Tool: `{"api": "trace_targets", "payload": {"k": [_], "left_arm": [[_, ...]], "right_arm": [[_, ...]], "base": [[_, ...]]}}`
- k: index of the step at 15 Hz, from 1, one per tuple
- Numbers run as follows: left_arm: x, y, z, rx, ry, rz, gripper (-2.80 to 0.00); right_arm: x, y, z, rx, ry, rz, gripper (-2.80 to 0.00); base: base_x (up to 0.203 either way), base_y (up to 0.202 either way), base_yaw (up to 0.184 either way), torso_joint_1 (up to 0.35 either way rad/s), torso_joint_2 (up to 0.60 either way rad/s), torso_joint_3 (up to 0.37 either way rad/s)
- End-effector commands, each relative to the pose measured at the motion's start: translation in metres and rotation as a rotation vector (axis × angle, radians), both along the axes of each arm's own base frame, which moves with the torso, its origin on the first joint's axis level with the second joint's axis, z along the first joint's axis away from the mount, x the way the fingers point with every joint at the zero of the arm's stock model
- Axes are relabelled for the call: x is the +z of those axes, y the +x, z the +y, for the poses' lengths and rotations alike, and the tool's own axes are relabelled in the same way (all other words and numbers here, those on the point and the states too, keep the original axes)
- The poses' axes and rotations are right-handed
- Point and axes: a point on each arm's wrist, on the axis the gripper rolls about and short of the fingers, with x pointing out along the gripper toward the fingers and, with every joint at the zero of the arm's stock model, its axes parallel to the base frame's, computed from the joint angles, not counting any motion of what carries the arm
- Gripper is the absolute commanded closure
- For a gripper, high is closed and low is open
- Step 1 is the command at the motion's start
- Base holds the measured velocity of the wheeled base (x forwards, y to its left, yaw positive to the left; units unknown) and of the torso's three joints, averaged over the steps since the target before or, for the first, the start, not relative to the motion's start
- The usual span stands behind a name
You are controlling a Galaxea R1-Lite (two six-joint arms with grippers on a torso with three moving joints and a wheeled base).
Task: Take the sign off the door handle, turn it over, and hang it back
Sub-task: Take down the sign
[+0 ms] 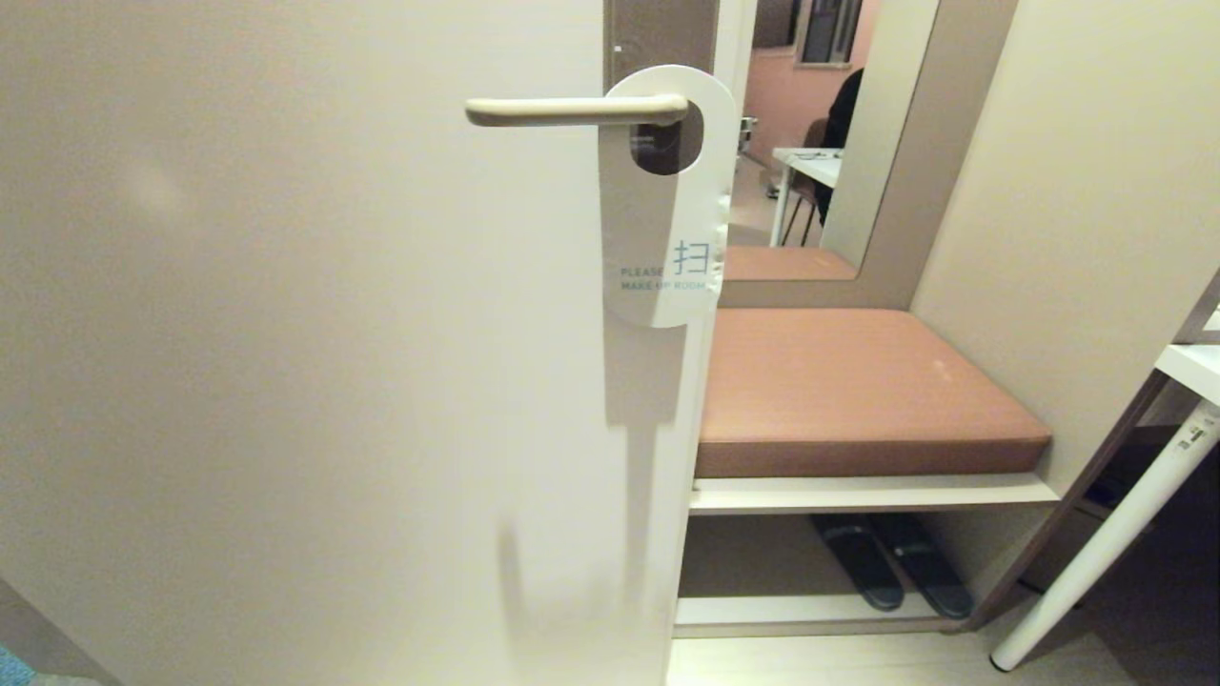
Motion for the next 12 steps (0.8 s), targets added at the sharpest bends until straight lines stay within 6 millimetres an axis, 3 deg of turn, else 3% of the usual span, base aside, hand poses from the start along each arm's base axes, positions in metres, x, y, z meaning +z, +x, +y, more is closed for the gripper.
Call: {"api": "trace_targets", "payload": {"k": [1,12], "left_arm": [[0.0,0.0,0.0,0.002,0.0,-0.001,0.0],[-0.0002,0.0,0.0001,0.009,-0.016,0.001,0.0]], "right_arm": [[-0.0001,0.0001,0.0,0.001,0.0,0.002,0.0],[-0.0001,0.0001,0.0,0.0,0.0,0.002,0.0]], "base": [[0.0,0.107,-0.009,0.007,0.0,0.002],[0.0,0.0,0.0,0.0,0.0,0.0]]}}
